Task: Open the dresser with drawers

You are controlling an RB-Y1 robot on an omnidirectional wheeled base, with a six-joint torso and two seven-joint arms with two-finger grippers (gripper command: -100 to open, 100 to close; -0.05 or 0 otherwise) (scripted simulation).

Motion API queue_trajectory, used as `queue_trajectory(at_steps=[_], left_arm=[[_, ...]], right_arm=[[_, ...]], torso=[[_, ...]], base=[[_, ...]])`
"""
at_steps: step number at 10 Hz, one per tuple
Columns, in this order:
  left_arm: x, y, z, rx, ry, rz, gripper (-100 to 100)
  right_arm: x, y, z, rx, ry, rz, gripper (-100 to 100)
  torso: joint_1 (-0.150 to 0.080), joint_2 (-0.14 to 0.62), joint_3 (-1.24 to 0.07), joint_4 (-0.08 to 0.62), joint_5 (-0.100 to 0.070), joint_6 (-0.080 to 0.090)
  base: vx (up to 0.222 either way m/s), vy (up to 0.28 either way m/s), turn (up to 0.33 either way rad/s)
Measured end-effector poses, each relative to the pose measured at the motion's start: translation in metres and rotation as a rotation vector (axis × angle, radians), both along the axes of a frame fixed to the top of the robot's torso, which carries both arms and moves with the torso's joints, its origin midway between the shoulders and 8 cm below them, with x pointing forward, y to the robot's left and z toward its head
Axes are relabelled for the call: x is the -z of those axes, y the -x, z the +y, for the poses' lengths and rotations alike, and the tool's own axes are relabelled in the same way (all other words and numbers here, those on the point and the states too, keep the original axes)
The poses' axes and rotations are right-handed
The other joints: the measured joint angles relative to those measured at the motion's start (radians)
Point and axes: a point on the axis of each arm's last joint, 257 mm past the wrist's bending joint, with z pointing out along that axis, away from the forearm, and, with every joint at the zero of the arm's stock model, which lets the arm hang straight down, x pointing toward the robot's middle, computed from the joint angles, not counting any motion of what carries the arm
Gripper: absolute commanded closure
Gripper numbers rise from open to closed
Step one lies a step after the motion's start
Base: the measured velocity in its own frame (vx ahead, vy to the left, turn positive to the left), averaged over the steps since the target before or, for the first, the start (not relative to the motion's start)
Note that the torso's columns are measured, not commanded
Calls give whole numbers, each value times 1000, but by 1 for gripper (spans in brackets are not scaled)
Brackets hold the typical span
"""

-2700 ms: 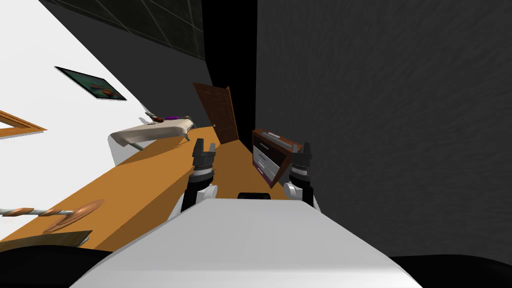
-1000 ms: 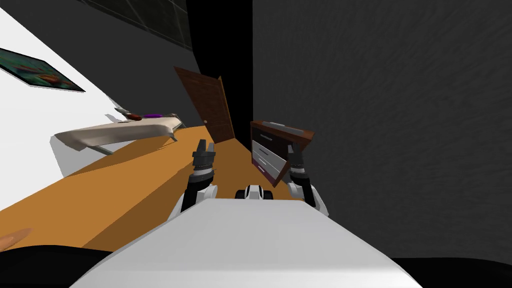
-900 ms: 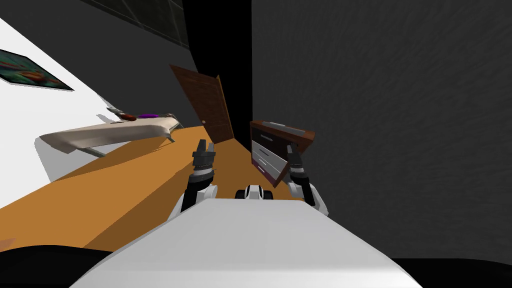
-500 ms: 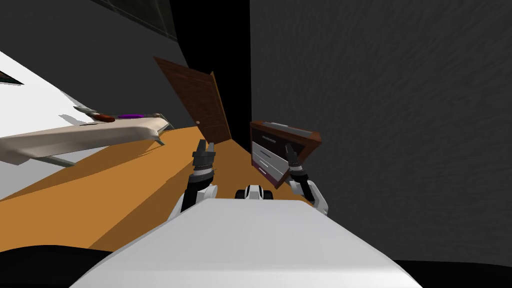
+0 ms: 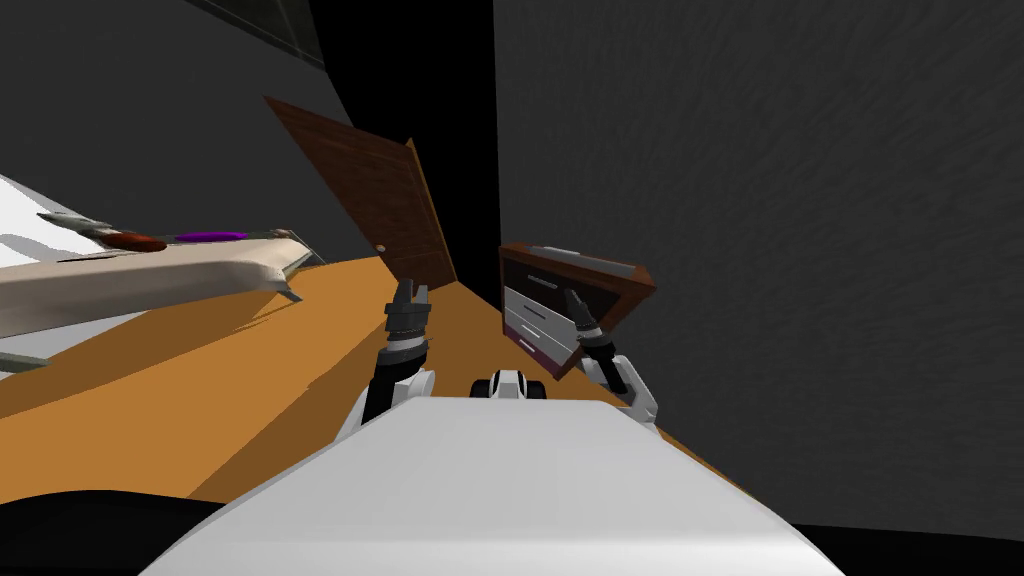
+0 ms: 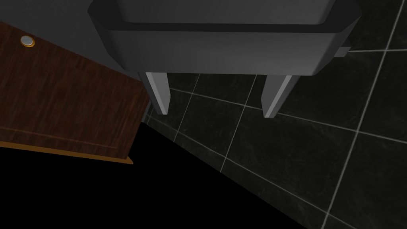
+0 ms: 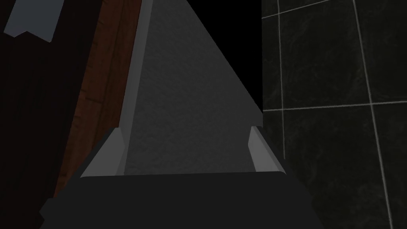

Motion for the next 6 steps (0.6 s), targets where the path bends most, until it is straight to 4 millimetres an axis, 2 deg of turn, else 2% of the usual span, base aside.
queue_trajectory(at_steps=[6], left_arm=[[0, 0, 0, 0, 0, 0, 0]], right_arm=[[25, -25, -4, 60, 242, 17, -100]], torso=[[0, 1, 1, 0, 0, 0]], base=[[81, 138, -125]])
